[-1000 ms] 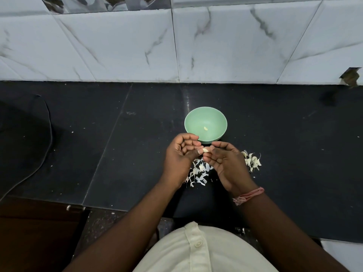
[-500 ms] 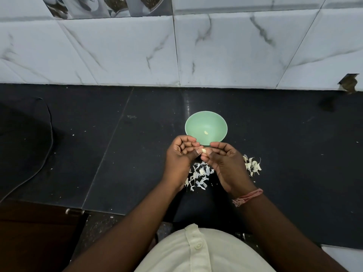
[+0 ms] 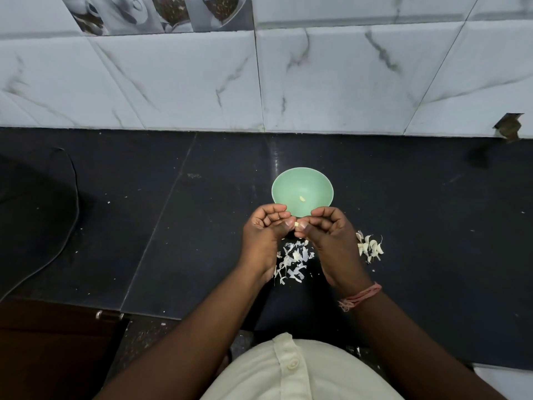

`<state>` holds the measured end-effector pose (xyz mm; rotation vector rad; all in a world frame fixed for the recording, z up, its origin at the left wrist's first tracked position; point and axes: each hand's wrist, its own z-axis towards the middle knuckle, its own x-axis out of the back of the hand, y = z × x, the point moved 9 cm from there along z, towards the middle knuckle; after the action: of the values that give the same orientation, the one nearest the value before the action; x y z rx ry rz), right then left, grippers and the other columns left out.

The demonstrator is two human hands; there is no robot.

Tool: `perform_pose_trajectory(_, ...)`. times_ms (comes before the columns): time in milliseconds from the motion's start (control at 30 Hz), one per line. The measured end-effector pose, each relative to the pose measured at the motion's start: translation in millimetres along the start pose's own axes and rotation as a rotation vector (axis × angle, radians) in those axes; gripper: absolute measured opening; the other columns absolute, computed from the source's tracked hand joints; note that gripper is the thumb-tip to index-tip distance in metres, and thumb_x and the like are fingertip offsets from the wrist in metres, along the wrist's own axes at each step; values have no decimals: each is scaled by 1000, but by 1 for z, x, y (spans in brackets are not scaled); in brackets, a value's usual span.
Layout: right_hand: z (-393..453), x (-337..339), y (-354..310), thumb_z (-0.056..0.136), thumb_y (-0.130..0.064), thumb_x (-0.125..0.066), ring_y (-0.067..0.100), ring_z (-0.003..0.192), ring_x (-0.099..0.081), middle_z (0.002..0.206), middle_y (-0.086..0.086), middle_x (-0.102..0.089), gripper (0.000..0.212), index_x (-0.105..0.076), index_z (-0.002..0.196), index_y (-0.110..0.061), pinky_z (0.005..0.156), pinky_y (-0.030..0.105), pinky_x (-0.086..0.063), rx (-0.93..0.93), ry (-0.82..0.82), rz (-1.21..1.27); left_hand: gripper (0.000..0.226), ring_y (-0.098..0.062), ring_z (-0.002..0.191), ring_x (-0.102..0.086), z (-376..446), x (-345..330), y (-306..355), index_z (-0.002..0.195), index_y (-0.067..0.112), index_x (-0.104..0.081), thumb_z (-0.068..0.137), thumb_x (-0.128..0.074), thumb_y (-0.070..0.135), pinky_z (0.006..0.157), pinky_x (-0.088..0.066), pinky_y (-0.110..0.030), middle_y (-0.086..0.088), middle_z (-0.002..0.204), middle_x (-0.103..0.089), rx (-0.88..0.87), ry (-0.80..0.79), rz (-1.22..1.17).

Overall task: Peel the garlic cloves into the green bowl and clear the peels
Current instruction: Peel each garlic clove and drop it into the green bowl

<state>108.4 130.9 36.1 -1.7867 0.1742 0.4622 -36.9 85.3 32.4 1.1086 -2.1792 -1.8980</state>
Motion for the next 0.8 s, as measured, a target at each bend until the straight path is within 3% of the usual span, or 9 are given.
perform_pose_trajectory(167, 16, 9, -5, 82, 18, -67, 16, 80, -69, 87, 12, -70, 36, -60, 109, -5, 77, 26, -59, 41, 83, -97, 29, -20, 86, -72, 9, 9, -15, 107, -3, -62, 92, -45, -22, 77, -61, -26, -18, 98, -69, 169, 182, -158)
perform_pose_trajectory(267, 35, 13, -25, 82, 13, -67, 6, 79, -65, 90, 6, -67, 40, -60, 114, -9, 78, 20, -54, 168, 160, -419, 31, -25, 94, -70, 16, 13, -12, 113, -5, -60, 95, -40, -20, 81, -61, -29, -23, 108, -68, 185, 238, -108)
perform_pose_trajectory(467, 52, -8, -30, 82, 11, -51, 13, 87, -63, 96, -1, -66, 50, -60, 122, -17, 80, 22, -48, 330, 105, -887, 37, -23, 91, -66, 26, 7, -8, 115, -2, -61, 94, -33, -15, 82, -60, -33, -15, 103, -65, 217, 280, -69)
perform_pose_trajectory(600, 52, -5, -22, 83, 12, -49, 12, 95, -65, 102, 0, -69, 53, -60, 127, -16, 86, 21, -49, 296, 123, -877, 30, -21, 85, -66, 19, -3, -19, 105, 1, -64, 93, -41, -13, 82, -60, -31, -14, 96, -67, 245, 235, -36)
perform_pose_trajectory(800, 31, 19, -26, 89, 6, -53, 8, 94, -65, 104, -3, -68, 32, -67, 108, -16, 86, 27, -53, 385, 238, -800, 21, -19, 79, -70, 11, -14, -37, 103, 3, -66, 99, -47, -4, 80, -61, -29, -12, 92, -72, 263, 179, -18)
